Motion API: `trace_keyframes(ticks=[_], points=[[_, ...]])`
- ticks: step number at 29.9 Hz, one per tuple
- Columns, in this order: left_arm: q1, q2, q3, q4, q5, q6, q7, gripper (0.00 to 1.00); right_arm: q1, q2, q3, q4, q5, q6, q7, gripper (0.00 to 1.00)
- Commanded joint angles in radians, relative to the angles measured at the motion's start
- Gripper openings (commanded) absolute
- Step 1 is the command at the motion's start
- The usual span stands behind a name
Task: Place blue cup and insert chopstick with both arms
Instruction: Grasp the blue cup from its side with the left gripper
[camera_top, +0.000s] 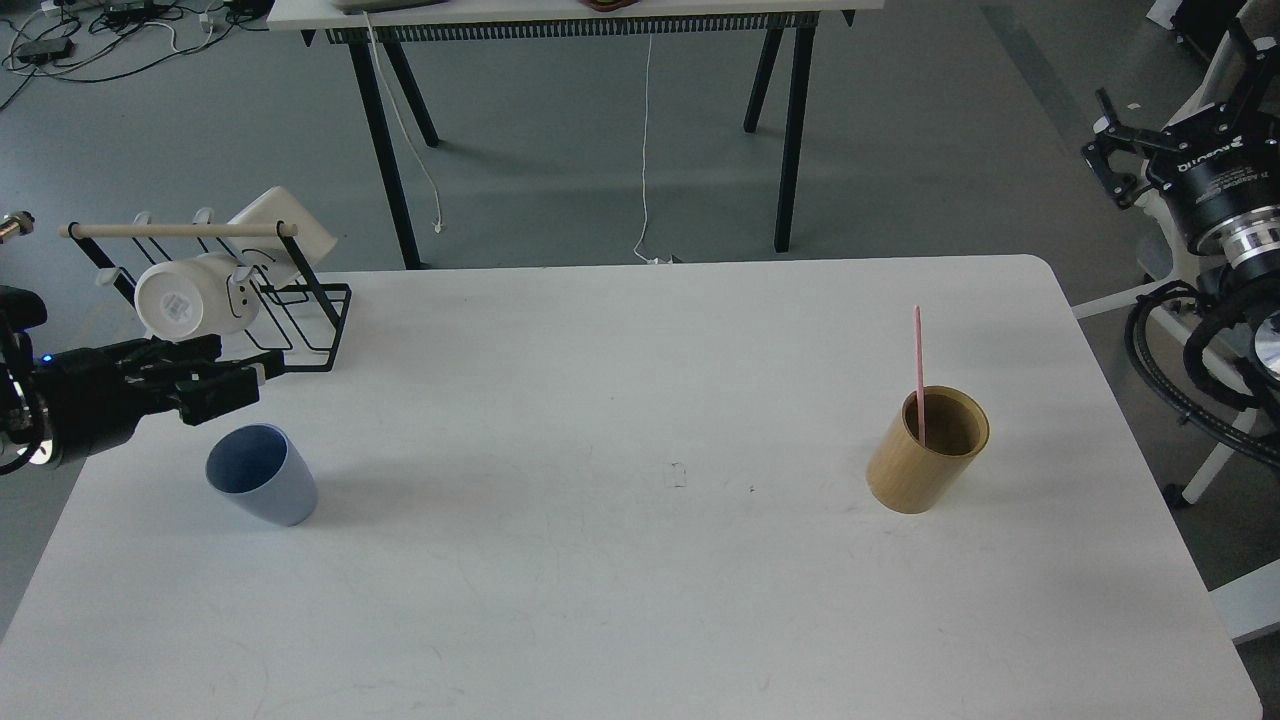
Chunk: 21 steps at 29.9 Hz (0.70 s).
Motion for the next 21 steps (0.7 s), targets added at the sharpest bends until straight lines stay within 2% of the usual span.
trace_keyframes(ticks=[1, 4, 7, 14, 17, 21], points=[[0.002, -0.002, 0.078, 0.070, 0.040, 0.060, -0.043, 0.79, -0.001, -0.003, 0.000, -0.001, 0.000, 0.000, 0.000, 0.99], [0.005, -0.025, 0.132, 0.142, 0.072, 0.097, -0.044, 0.69, -0.001, -0.003, 0.001, 0.001, 0.000, 0.000, 0.000, 0.99], [0.005, -0.080, 0.156, 0.202, 0.129, 0.145, -0.046, 0.63, -0.001, -0.003, 0.009, 0.001, 0.000, 0.000, 0.000, 0.99], [0.007, -0.131, 0.159, 0.249, 0.141, 0.145, -0.048, 0.49, -0.001, -0.005, 0.020, 0.001, 0.000, 0.000, 0.018, 0.99], [0.008, -0.137, 0.159, 0.263, 0.143, 0.140, -0.060, 0.32, -0.001, -0.005, 0.020, 0.001, 0.000, 0.000, 0.018, 0.99], [0.007, -0.136, 0.188, 0.263, 0.143, 0.133, -0.112, 0.07, -0.001, -0.005, 0.023, -0.007, -0.002, 0.000, 0.018, 0.99]])
